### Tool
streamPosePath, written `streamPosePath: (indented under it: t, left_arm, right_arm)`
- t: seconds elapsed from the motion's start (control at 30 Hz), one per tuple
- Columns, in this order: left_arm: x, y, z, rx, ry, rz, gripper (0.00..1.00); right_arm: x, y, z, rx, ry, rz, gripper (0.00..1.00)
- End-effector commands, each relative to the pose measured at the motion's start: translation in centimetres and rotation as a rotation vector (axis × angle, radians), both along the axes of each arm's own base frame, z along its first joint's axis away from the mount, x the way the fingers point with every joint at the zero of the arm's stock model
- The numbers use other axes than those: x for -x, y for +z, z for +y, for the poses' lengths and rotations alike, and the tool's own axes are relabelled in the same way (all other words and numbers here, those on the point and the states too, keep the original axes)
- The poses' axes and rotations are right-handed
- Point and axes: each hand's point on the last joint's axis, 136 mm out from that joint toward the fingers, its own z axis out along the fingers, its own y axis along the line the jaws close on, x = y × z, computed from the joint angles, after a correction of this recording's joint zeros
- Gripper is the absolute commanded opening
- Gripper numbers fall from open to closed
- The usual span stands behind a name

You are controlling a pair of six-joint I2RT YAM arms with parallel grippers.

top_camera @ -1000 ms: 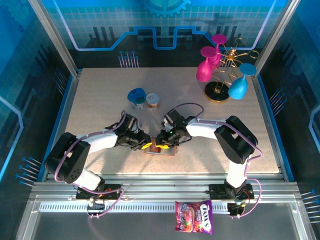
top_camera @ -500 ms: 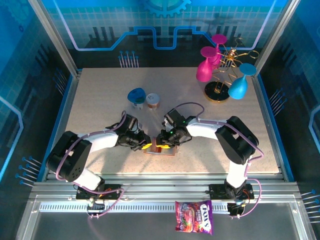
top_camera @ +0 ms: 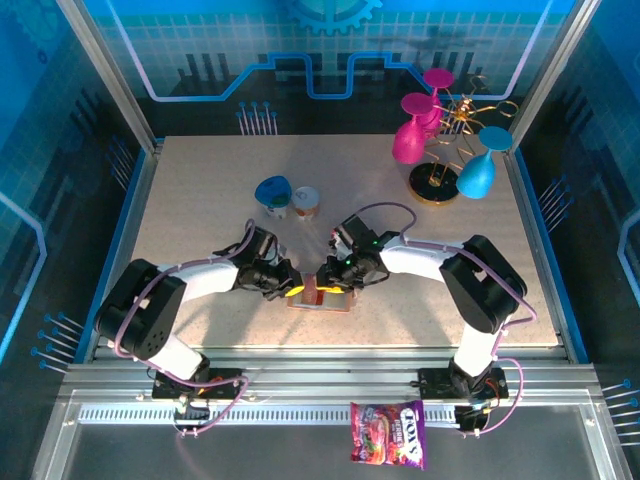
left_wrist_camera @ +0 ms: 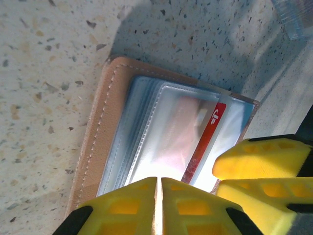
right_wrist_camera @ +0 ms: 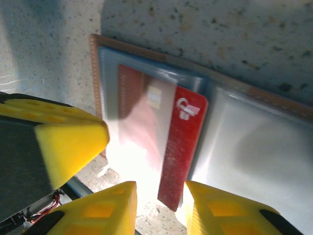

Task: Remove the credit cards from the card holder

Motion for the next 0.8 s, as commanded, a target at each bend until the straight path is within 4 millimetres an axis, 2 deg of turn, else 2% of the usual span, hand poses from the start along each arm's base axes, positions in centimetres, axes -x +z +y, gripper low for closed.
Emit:
streamPosePath:
  t: [0.0,0.77]
  left_arm:
    - [0.1,-0.3,0.2,-0.019,-0.018,0.019,0.11]
    - [1.0,-1.8,0.9,-0.065,-0.023,0.056,0.09]
  right_arm:
    - [-0.1,0.2,-0.2,-0.023,-0.003,-0.002,0.32]
    - [0.3,-1.8,0.3,-0.082,-0.025,0.043,0.29]
